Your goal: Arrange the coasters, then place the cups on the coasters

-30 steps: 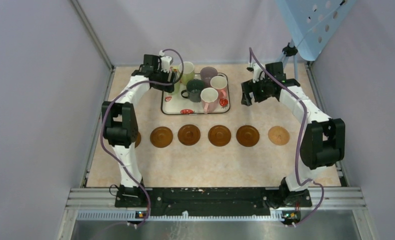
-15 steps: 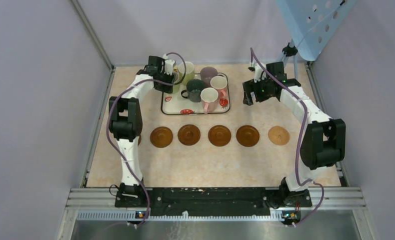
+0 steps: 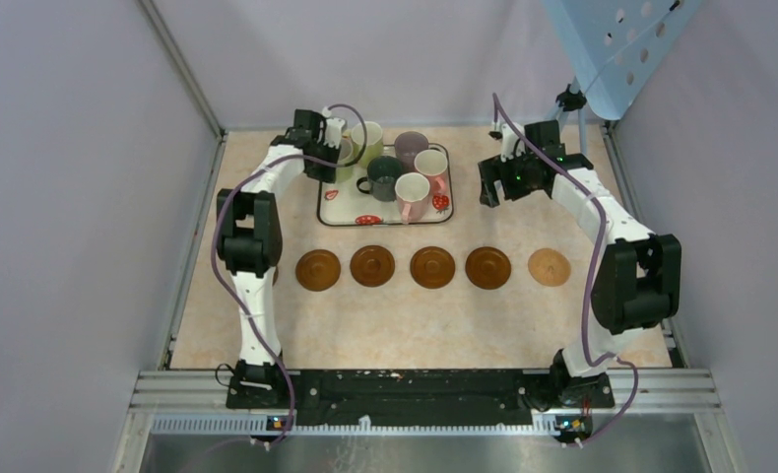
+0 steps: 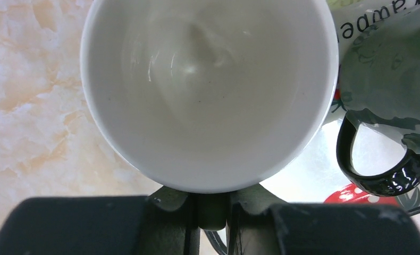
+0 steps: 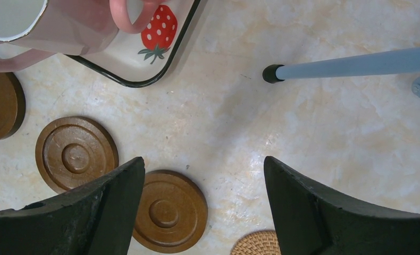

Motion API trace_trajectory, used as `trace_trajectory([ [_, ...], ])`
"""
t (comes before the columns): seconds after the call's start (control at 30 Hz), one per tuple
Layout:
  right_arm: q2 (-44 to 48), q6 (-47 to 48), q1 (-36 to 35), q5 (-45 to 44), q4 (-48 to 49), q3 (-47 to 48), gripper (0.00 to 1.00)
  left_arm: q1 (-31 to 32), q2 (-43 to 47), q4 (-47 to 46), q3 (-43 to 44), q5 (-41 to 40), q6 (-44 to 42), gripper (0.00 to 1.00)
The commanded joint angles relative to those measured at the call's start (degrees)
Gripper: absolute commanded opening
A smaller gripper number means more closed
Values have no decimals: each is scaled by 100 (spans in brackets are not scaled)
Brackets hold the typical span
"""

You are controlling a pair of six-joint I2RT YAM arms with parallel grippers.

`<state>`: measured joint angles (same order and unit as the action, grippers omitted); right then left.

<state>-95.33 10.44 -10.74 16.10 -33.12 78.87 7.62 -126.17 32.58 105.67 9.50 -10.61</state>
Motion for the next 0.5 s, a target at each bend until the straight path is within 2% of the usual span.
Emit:
trace_trajectory([
  [0.0,86,46,2,74,47,258,81,-85,518,-246,235,-127,19,0],
  [0.3,93,177,-6,238,57,260,81,-680,1650,-451,-235,848,-104,0],
  [0.47,235,217,2,369,198,-9,81,-1759,2431,-31,-870,2060,-730,0],
])
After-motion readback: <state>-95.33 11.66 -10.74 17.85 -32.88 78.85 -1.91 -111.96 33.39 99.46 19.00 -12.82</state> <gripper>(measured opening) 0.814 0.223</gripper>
